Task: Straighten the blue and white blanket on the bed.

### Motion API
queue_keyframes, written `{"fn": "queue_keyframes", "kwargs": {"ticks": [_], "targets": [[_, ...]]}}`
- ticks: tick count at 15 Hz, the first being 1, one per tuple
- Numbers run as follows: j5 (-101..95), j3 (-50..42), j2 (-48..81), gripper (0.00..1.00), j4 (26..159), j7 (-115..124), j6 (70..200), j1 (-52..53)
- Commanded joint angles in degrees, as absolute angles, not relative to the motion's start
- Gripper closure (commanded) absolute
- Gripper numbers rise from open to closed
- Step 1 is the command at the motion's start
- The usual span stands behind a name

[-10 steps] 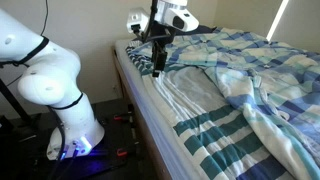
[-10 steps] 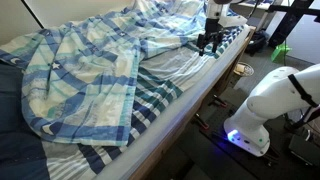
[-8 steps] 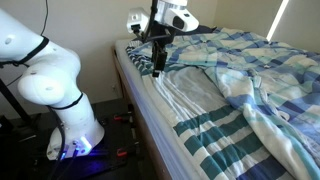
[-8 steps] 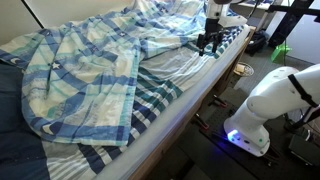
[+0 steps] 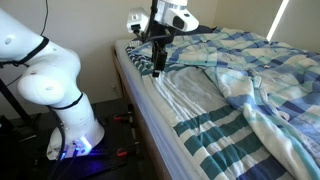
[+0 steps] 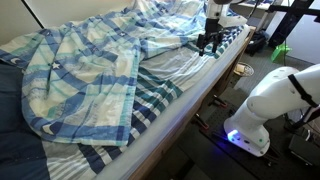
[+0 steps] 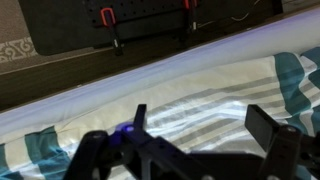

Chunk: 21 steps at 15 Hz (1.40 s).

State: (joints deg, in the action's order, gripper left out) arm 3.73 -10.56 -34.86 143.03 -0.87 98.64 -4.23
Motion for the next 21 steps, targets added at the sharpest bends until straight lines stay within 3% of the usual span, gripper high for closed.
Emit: {"fn": "queue_keyframes", "kwargs": {"ticks": [1,11,21], "targets": [[4.3,-9.5,-34.7,0.00,142.9,-1.5,98.5,-5.5],[5.9,-9.2,-32.8,0.00,140.9,-1.5,100.4,-4.6],[7.2,-5.2,-17.5,0.00,122.6,-1.1,103.3,-1.5]]}}
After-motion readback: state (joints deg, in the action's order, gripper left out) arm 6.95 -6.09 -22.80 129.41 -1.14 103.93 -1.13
